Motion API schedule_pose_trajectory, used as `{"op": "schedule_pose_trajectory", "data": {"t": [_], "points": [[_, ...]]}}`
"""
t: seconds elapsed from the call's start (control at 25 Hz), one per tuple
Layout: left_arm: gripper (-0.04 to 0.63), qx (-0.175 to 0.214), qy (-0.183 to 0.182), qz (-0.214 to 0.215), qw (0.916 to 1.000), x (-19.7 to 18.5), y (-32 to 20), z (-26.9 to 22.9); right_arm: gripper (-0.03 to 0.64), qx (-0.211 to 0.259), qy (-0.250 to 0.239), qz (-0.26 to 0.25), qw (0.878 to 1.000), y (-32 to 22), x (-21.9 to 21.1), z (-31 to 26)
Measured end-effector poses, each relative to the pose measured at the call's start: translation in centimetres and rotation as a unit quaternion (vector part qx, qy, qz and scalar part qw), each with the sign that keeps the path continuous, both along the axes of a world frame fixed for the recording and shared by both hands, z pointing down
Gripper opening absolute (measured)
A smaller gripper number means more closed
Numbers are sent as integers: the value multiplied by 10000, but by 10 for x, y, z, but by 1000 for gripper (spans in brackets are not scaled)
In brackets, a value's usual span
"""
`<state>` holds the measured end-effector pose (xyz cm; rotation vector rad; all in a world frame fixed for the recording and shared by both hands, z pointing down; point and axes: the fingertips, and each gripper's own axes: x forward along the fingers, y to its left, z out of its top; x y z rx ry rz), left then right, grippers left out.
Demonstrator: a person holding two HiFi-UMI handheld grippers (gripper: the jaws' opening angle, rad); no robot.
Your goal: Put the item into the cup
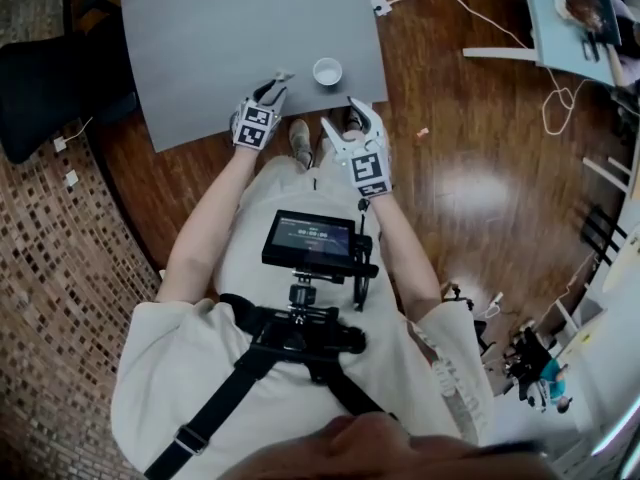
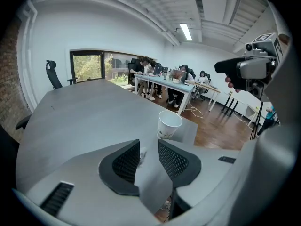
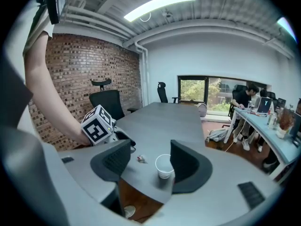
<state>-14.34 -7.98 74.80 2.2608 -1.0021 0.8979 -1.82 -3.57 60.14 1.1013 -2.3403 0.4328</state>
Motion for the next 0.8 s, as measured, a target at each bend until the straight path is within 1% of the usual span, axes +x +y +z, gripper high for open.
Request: {"op": "schedule_pose_trajectory", "data": {"t": [0.16, 0.32, 0.44, 0.68, 0.8], "points": [[127, -189, -108, -86, 9997, 0, -11, 20, 281, -76, -17, -137, 9999, -14, -1, 6], [127, -346, -335, -39, 9988, 1, -16, 42, 281, -206, -34, -226, 9995, -22, -1, 13], [128, -545, -475, -14, 9974, -1, -18, 59, 281, -293, -38, -292, 9991, -29, -1, 17], [128, -813, -727, -27, 9940, -1, -23, 85, 281, -405, -75, -393, 9984, -49, 4, 31], [127, -1006, -749, -69, 9921, 0, -23, 95, 281, -461, -85, -422, 9980, -56, 8, 36]]}}
